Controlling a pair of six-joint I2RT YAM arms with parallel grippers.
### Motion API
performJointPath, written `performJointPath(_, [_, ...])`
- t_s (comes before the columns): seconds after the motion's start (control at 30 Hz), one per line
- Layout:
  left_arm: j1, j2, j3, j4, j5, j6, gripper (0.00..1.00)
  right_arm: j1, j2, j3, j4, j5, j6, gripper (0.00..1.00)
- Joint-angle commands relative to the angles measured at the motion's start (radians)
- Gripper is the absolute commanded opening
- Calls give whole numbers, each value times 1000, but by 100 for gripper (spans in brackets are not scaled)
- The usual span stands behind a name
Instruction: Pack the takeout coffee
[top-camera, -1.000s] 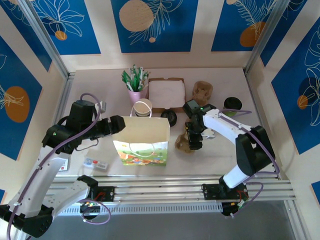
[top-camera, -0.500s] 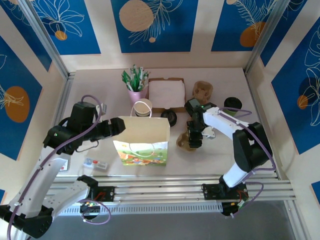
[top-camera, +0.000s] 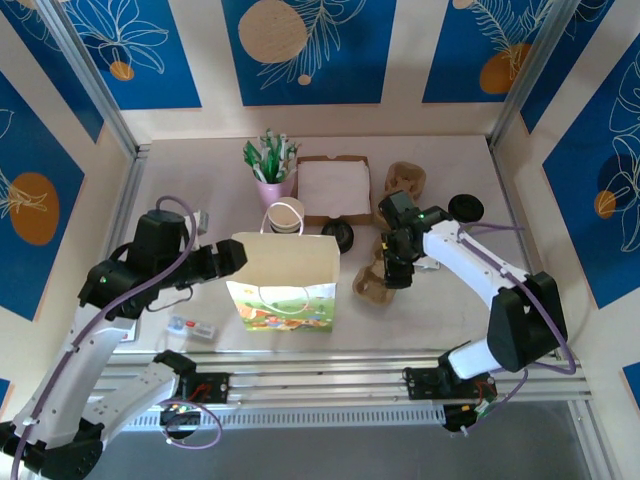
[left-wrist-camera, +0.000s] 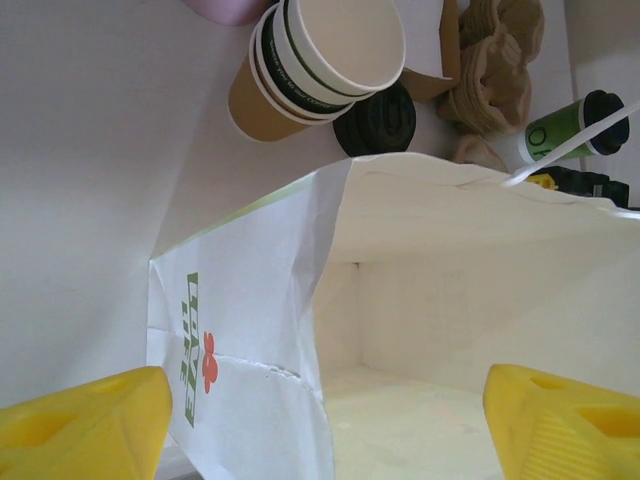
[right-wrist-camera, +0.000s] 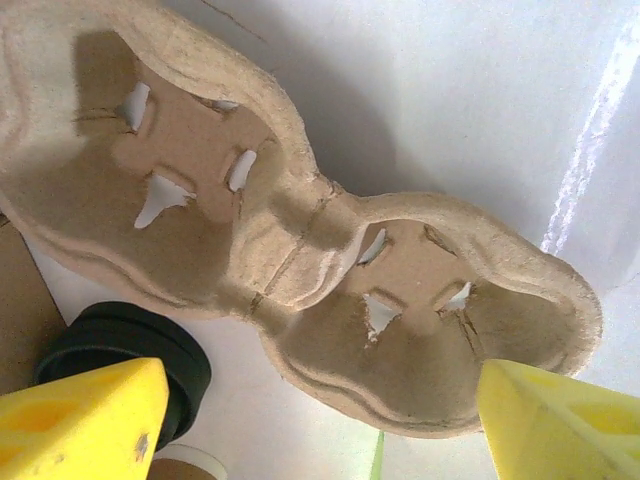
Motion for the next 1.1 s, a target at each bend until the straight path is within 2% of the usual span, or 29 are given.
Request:
performJointPath(0.0, [-9, -14, -24, -7, 0, -5, 81, 32, 23, -19, -27, -3, 22, 81])
performJointPath(0.2, [-9, -24, -31, -8, 7, -16, 81, 54, 127, 9, -8, -13, 39, 81])
performJointPath(0.37, [-9, -44, -38, -26, 0, -16, 81, 61, 135, -30, 15, 7, 55, 81])
performJointPath(0.63, [-9, -56, -48, -31, -8, -13, 81, 41, 22, -116, -50, 133, 37, 81])
performJointPath(0.9, [-10, -69, -55, -34, -15, -17, 81, -48, -132, -188, -56, 183, -140, 82])
performJointPath(1.07, [-9, -82, -71, -31, -16, -28, 81, -128, -208, -254, -2, 134, -215, 82])
